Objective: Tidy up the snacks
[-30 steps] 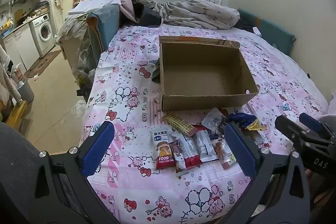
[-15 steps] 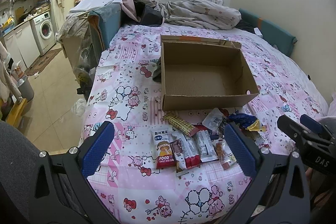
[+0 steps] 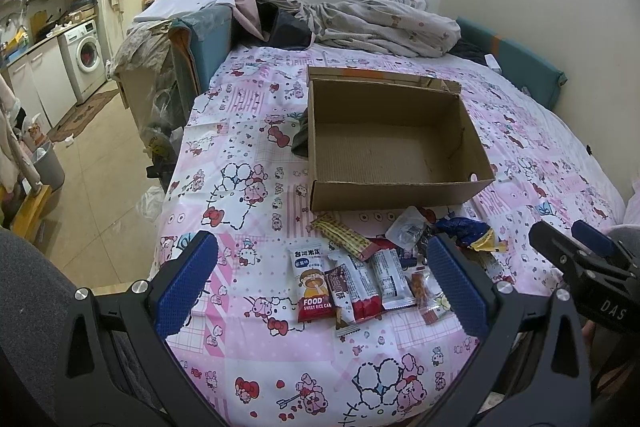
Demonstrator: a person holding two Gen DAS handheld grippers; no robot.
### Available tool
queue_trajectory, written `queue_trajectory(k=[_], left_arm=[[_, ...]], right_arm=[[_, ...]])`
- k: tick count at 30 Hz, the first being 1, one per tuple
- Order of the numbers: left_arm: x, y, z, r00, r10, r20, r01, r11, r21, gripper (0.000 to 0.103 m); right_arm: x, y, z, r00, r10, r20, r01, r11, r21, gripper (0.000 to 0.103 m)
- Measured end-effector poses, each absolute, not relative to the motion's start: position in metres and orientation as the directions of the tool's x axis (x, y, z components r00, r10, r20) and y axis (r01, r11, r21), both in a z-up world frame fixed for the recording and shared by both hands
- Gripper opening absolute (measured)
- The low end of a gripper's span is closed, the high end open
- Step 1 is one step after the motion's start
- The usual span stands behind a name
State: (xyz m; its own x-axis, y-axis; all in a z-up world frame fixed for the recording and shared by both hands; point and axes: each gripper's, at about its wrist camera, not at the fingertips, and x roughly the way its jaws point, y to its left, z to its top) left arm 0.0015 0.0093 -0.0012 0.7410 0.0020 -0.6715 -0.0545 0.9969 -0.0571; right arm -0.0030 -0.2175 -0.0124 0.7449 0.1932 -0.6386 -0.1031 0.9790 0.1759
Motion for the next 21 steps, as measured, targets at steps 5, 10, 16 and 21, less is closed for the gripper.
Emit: queue_trajectory(k=[5, 10, 16, 21], left_arm=[[0.0019, 0.0101, -0.0007, 0.743, 0.001, -0.669, -0.055, 0.997, -0.06, 0.103], [0.002, 0.011, -0.0001, 0.74, 0.002, -0.672, -0.059, 0.996, -0.063, 0.103], [0.0023, 0.0117, -0.0006, 0.737, -0.001, -0.676, -0.062, 0.996, -0.069, 0.103], [0.002, 0.0118, -0.0005, 0.739, 0.0, -0.674, -0.061, 0.996, -0.067, 0.103]], right_arm=[[-0.0029, -0.2186, -0.0121, 0.746, 0.192, -0.637, -0.101, 0.979, 0.177, 0.103], [-0.0044, -0.2172, -0.012, 0.748, 0.193, -0.635, -0.101, 0.979, 0.178, 0.103], [-0.0041, -0.2179, -0.0119, 0.749, 0.192, -0.635, -0.1, 0.979, 0.179, 0.103], [-0.0038, -0.2177, -0.0123, 0.746, 0.191, -0.638, -0.097, 0.979, 0.18, 0.103]])
